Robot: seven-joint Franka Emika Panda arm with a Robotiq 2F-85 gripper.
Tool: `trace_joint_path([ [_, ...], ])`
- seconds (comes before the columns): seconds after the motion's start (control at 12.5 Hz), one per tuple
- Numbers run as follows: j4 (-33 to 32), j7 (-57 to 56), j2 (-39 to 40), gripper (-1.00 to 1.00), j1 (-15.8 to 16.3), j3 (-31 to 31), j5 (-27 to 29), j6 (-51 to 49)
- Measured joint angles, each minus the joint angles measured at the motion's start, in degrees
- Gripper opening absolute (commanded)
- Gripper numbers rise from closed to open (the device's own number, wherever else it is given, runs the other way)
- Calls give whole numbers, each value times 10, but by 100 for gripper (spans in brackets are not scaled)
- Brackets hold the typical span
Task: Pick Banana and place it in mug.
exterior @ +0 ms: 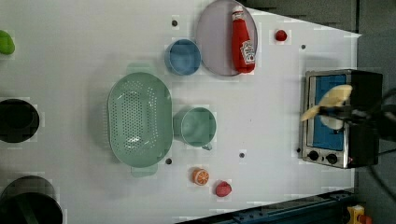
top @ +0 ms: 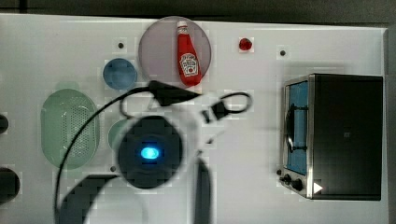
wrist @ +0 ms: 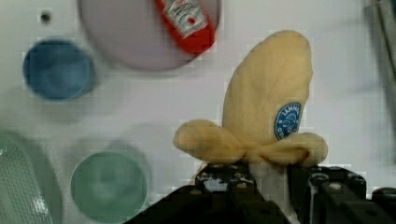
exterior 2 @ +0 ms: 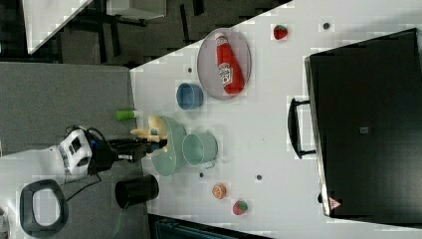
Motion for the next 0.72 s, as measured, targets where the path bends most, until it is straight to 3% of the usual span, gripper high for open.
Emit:
trace_joint_path([
  [0.24, -21, -2, 29, -42, 16, 97, 17, -6],
  [0.4, -21, 18, 57, -42, 34, 127, 26, -5],
  [0.72, -24, 126, 73, -42, 23, 180, 15, 17],
])
